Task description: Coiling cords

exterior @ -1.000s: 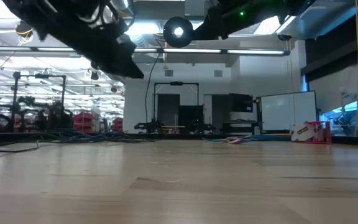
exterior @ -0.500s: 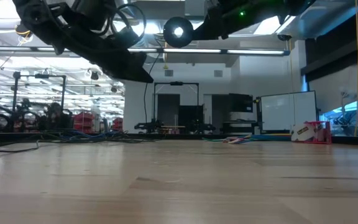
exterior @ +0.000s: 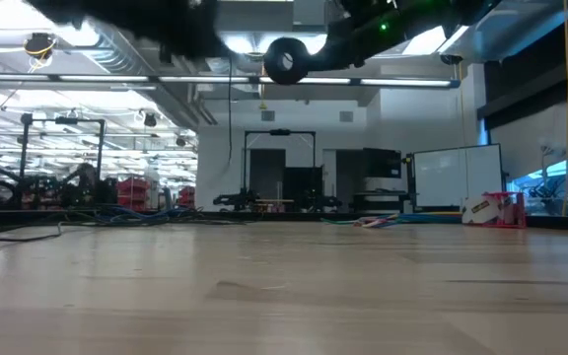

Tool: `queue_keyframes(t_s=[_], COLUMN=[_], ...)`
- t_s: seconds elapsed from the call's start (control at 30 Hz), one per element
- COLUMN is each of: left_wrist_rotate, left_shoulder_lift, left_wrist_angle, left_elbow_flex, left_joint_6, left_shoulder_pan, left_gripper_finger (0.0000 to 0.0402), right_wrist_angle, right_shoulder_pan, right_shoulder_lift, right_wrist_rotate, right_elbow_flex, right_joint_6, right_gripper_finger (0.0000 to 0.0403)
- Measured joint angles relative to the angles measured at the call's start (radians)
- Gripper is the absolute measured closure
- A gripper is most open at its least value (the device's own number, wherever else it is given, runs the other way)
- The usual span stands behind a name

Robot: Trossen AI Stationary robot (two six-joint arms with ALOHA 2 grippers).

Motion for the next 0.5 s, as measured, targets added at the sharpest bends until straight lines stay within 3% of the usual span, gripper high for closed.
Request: queue_keyframes(t_s=[0.17,0.5], left_wrist_rotate=[0.000,0.002], left_shoulder_lift=[-0.030,0.176], left_wrist_angle=[-0.060,-0.098], left_elbow_flex=[0.098,0.305], left_joint_6=[0.036,0.099], left_shoulder_pan=[-0.086,-0.165], left_gripper_finger=[0.0398,0.0399], right_wrist_angle=[0.001,0.010], right_shoulder_pan=[0.000,0.000], right_shoulder_lift=[0.000,0.000], right_wrist_rotate=[0.035,0.045], right_elbow_flex=[0.000,0.000], right_joint_6=[0.000,0.003], right_gripper_finger=[0.0401,0.0401])
